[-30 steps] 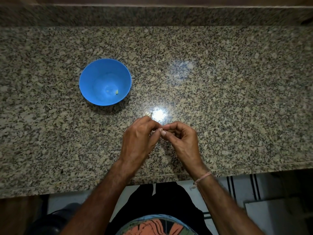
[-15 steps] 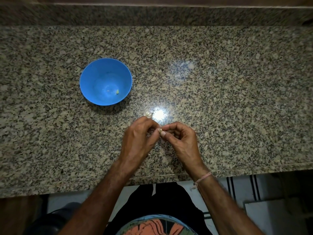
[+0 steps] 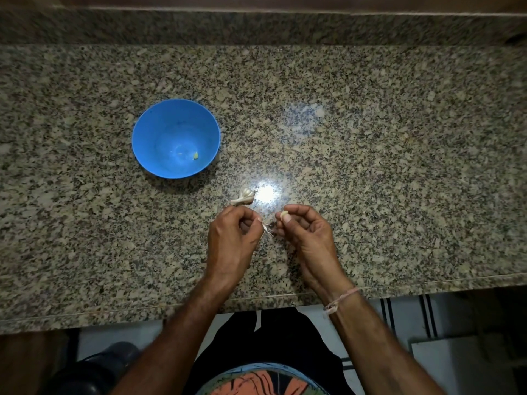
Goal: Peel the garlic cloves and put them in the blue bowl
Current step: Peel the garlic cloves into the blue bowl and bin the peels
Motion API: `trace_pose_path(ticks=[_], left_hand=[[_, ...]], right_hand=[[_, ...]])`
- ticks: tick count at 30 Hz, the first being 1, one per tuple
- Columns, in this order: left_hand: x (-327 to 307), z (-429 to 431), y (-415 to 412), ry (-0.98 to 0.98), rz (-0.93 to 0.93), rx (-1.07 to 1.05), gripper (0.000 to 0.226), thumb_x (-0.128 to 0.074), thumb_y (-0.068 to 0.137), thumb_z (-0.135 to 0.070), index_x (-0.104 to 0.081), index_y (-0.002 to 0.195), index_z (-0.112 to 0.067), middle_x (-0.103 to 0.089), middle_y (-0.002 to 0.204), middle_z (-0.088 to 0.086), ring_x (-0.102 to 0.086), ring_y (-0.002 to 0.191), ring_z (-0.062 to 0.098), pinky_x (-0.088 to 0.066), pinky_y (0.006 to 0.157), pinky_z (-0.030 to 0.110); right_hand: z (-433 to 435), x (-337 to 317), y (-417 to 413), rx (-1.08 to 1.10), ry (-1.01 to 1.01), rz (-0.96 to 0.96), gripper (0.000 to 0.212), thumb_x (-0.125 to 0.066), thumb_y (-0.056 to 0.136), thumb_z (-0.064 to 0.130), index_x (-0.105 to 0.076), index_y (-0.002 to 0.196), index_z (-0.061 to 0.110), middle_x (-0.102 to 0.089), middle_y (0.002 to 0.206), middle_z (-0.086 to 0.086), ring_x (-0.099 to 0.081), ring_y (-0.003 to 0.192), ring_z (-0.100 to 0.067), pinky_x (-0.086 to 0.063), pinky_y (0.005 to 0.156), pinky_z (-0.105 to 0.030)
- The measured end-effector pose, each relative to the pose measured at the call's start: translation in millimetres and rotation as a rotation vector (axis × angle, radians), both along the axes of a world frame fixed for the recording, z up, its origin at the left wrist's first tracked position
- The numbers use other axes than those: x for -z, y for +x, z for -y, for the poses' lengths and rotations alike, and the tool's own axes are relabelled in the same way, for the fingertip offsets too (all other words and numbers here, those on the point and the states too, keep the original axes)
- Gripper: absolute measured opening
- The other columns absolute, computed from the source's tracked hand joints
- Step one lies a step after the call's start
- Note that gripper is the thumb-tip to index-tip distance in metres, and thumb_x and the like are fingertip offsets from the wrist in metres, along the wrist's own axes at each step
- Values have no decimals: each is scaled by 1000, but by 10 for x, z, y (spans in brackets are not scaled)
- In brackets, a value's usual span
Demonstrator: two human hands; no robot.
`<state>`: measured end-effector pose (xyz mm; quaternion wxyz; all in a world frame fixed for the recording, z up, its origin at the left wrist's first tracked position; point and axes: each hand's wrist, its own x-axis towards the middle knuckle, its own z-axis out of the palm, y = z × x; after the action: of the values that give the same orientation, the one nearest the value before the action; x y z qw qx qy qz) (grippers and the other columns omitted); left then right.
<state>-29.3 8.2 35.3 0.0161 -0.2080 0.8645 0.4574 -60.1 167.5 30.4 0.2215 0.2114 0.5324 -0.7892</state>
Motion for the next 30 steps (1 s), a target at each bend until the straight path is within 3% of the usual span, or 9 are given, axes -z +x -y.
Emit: trace_pose_path(ticks=[4, 10, 13, 16, 20, 22, 24, 26, 30], left_hand=[[148, -6, 15, -100, 1, 53, 6, -77, 92, -18, -72, 94, -20, -63, 92, -10, -58, 77, -1, -56, 69, 23], [133, 32, 53, -138, -72, 66, 10, -71, 98, -18, -76, 107, -19, -70, 103, -9, -64, 84, 6, -56, 72, 28], [51, 138, 146, 87, -53, -73, 15, -70, 99, -27, -76, 112, -22, -74, 104, -13, -68, 89, 3, -57, 74, 23], [-28, 255, 253, 451, -9, -176, 13, -73, 98, -26, -79, 106, -17, -79, 98, -6, -74, 94, 8, -57, 76, 18], [35, 383, 429, 567, -26, -306, 6, -74, 95, -10, -79, 99, -9, -80, 95, 4, -78, 93, 22, -62, 82, 33], [98, 481, 498, 471, -22, -323, 7, -73, 96, -11, -79, 97, -15, -80, 94, 0, -77, 91, 17, -62, 82, 33], [154, 598, 504, 286, -31, -289, 10, -73, 95, -11, -78, 93, -20, -78, 89, -8, -73, 85, 3, -58, 77, 22], [177, 700, 452, 112, -53, -225, 11, -74, 94, -10, -77, 91, -19, -75, 86, -11, -67, 81, -6, -49, 69, 7], [177, 749, 434, -110, -109, -102, 13, -76, 93, -11, -74, 105, -15, -67, 102, -3, -61, 83, 0, -46, 69, 6]], right_hand=[[-73, 6, -24, -18, 100, -21, 23, -74, 92, 5, -69, 114, 6, -75, 108, -14, -71, 93, -20, -61, 80, -26], [-87, -56, -26, -89, 217, -77, 19, -74, 94, 5, -74, 113, 7, -77, 108, -7, -73, 96, -17, -60, 81, -24], [47, -102, 22, -202, 295, -134, 18, -76, 92, 6, -74, 110, 9, -76, 107, -8, -74, 101, -19, -62, 85, -29], [308, -83, 120, -278, 332, -214, 16, -81, 88, 6, -72, 100, 3, -75, 94, -9, -74, 88, -16, -62, 79, -30], [597, 34, 269, -354, 269, -239, 15, -78, 89, 0, -74, 103, 3, -78, 98, -15, -77, 96, -31, -64, 88, -48], [635, 53, 324, -366, 261, -229, 25, -76, 89, -4, -74, 111, 6, -79, 104, -12, -76, 101, -28, -63, 92, -47], [582, 70, 334, -349, 353, -269, 30, -74, 90, -4, -74, 115, 13, -79, 109, -6, -76, 103, -22, -63, 91, -46], [441, 79, 291, -343, 544, -354, 31, -73, 92, -1, -74, 118, 17, -76, 115, 3, -73, 105, -10, -63, 93, -36], [112, 32, 189, -362, 853, -503, 40, -71, 93, -3, -69, 128, 16, -65, 122, 8, -65, 105, 0, -54, 96, -14]])
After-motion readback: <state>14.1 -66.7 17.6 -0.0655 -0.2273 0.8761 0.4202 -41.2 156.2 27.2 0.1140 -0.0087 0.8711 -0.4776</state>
